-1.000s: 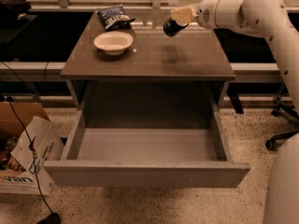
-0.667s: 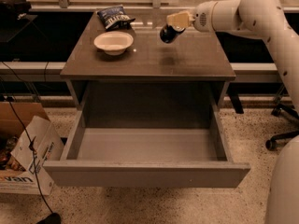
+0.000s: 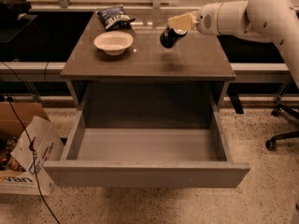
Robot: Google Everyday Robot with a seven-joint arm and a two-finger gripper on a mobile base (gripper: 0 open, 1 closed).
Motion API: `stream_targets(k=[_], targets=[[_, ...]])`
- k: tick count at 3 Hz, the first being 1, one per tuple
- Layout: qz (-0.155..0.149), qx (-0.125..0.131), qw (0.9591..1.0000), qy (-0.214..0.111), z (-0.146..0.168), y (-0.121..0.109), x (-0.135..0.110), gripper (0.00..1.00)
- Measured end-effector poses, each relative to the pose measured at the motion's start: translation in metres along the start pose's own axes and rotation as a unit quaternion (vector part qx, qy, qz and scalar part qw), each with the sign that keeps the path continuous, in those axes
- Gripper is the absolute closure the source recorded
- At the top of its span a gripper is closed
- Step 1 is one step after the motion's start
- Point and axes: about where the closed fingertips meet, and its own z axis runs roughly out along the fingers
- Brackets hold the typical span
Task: Place pepsi can into top drawer
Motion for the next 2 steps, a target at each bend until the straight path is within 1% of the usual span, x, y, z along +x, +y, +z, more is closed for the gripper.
stream_targets(k=[1,2], targets=[[-0.011,0.008,0.9996,-0.024,-0.036,0.044,-0.014,1.00],[-0.017,0.012,0.9993,-0.031,-0.068,0.079,-0.013,1.00]])
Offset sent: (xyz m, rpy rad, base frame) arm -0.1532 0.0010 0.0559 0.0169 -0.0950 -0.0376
